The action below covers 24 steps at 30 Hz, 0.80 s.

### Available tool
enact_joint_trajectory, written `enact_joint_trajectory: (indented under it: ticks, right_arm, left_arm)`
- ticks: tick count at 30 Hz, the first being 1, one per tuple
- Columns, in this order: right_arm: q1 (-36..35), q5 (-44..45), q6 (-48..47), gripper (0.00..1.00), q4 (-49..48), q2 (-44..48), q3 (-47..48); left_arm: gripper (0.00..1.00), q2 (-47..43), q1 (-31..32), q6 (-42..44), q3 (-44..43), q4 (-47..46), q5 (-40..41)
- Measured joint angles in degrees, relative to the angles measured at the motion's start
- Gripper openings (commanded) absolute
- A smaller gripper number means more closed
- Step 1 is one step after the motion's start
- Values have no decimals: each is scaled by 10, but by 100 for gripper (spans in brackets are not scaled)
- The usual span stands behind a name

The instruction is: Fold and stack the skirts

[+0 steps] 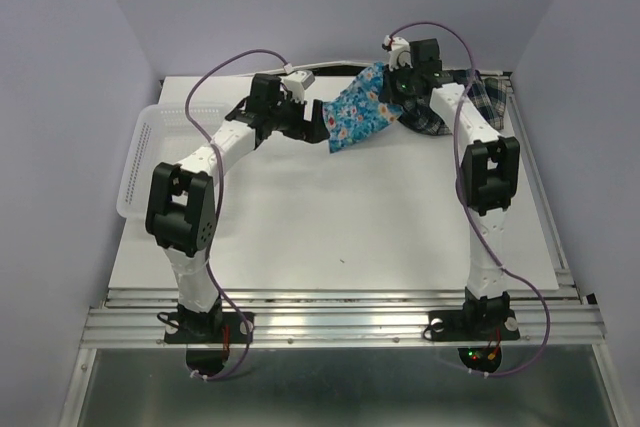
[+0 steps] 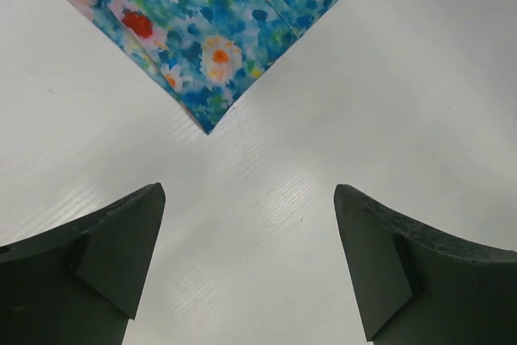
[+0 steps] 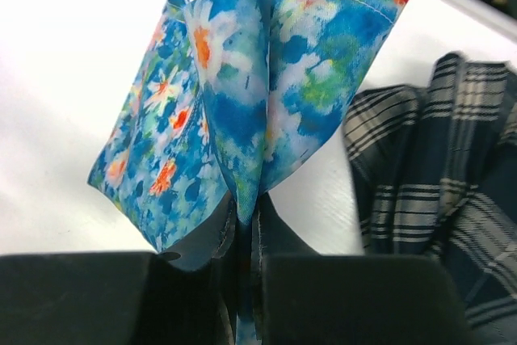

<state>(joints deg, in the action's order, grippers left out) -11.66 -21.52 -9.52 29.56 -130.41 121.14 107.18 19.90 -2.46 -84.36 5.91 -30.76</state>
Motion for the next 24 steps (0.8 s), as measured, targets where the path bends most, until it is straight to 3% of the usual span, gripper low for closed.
enact_joint_trajectory:
  ticks: [8,24]
  right_arm:
    - [20,32,-69,0,26,0,89]
    - [114,37,-124,1,40,-3,118]
  left_arm:
    - [98,-24,2,2,22,-5,2]
    - [99,-27,2,-1,52,-5,-3]
